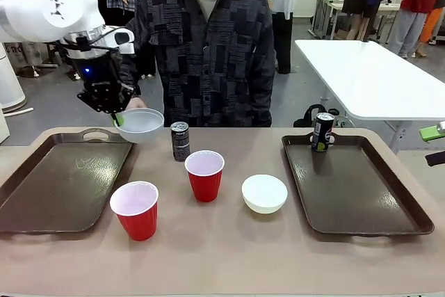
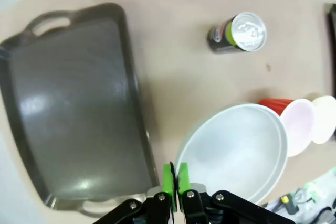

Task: Prepare tableware on both trays.
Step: Pick up a Picnic Bowl from the table and place it on a Handle tray.

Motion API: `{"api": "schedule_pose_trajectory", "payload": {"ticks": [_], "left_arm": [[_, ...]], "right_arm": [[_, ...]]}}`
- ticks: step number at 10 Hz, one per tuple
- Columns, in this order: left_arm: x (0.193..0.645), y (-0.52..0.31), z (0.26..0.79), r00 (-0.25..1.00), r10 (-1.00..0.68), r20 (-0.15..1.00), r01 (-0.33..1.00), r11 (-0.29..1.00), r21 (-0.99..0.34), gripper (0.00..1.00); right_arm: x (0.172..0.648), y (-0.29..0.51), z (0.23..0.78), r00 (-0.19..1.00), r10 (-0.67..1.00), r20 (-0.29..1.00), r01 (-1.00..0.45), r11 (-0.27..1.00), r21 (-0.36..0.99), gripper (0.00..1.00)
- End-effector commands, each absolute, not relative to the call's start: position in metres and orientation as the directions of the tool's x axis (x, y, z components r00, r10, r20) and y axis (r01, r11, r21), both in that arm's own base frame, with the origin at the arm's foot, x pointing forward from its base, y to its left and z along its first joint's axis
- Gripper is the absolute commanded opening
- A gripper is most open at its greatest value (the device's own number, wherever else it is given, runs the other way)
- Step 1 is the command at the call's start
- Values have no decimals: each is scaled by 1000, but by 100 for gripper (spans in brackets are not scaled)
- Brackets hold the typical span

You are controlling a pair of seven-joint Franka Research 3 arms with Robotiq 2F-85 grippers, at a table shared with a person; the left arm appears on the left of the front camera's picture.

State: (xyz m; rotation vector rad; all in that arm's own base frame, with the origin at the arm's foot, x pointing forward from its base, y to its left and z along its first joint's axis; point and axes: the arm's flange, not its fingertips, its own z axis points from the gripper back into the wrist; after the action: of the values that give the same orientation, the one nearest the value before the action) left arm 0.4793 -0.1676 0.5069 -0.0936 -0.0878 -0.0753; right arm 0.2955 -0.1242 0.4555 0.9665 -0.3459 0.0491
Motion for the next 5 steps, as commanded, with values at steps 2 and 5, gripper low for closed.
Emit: {"api": "schedule_pose_trajectory", "payload": {"ticks": [2, 5], "left_arm": [[474, -123, 502, 993, -57, 102, 64, 996, -69, 0], [478, -65, 509, 994, 24, 106, -13, 995, -101, 0]], "right_arm": [[296, -125, 455, 943, -113, 314, -202, 558, 805, 100], [296, -125, 455, 943, -113, 314, -202, 558, 805, 100]]}}
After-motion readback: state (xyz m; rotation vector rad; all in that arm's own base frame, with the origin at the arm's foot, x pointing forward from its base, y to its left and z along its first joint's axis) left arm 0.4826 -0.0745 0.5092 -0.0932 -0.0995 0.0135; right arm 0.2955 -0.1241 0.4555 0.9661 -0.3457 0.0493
